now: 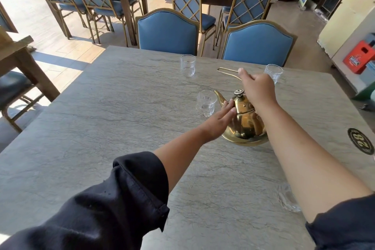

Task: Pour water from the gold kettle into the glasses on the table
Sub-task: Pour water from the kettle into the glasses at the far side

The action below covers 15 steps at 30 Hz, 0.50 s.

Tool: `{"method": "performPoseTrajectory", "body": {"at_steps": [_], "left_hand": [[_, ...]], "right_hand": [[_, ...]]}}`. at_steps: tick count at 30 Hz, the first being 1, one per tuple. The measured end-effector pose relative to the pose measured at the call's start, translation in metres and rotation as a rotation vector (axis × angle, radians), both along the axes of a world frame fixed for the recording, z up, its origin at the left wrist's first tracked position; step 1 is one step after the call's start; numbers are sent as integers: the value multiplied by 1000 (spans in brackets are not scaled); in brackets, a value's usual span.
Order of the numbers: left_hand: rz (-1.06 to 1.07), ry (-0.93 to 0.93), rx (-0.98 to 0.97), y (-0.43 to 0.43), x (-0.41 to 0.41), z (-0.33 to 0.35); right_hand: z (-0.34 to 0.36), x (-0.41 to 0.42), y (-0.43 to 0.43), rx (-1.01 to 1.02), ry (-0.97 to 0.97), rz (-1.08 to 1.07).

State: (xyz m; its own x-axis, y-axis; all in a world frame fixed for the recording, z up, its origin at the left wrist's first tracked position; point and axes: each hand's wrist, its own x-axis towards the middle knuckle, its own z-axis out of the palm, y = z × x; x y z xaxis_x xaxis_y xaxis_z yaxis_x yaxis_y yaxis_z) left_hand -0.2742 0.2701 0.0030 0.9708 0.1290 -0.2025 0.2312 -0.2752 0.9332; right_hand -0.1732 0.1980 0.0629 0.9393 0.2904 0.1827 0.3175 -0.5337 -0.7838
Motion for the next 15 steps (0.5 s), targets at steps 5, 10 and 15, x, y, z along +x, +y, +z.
{"method": "performPoseTrajectory", "body": {"at_steps": [5, 10, 15], "left_hand": [[-7, -6, 64, -5, -5, 6], [28, -64, 205, -17, -17, 11], [63, -115, 369, -44, -36, 24]], "right_hand": [[-8, -10, -13, 299, 117, -130], [1, -31, -31, 527, 215, -207], [15, -53, -56, 628, 287, -207]]}}
